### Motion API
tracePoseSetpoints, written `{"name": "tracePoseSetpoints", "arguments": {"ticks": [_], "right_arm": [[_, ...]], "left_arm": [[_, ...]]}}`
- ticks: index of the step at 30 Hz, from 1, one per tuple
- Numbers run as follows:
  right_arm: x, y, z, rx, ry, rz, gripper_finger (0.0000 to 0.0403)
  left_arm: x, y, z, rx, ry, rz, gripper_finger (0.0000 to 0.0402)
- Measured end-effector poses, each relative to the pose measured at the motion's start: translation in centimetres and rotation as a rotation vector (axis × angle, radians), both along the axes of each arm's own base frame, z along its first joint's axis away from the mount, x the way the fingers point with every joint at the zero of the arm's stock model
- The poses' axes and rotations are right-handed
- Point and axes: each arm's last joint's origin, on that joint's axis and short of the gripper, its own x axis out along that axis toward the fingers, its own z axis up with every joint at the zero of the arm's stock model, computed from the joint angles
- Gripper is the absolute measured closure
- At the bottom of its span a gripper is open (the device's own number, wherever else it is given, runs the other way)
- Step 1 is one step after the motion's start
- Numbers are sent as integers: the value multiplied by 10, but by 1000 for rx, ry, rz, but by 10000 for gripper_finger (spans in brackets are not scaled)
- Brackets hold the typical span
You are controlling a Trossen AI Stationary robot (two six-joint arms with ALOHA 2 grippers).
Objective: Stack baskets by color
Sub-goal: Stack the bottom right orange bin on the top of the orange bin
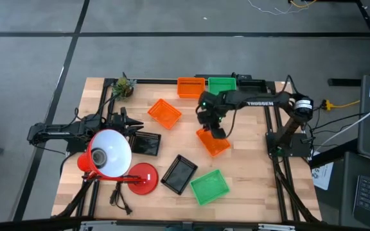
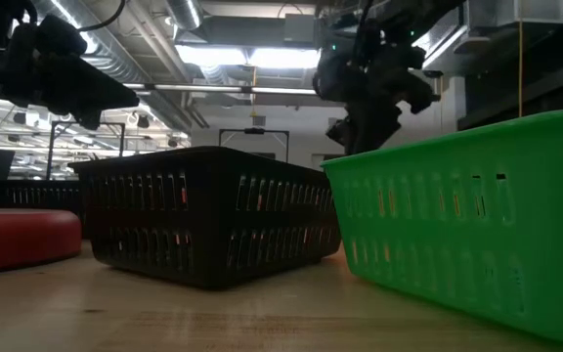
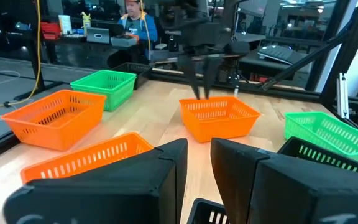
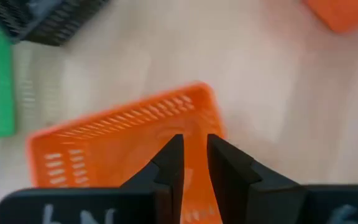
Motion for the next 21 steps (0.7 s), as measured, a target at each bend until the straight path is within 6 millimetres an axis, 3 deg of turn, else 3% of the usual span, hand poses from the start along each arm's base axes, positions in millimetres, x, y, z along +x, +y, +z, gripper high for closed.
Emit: {"name": "tracePoseSetpoints", "arguments": {"ticks": [10, 16, 21], "right_arm": [[15, 58, 3, -66, -44, 153, 332], [13, 61, 1, -391, 62, -43, 332], [-2, 56, -3, -309, 236, -326, 332]], "left_arm": [[0, 0, 0, 3, 1, 1, 337], [0, 0, 0, 3, 1, 1, 337], [0, 0, 0, 2, 1, 1, 337]]}}
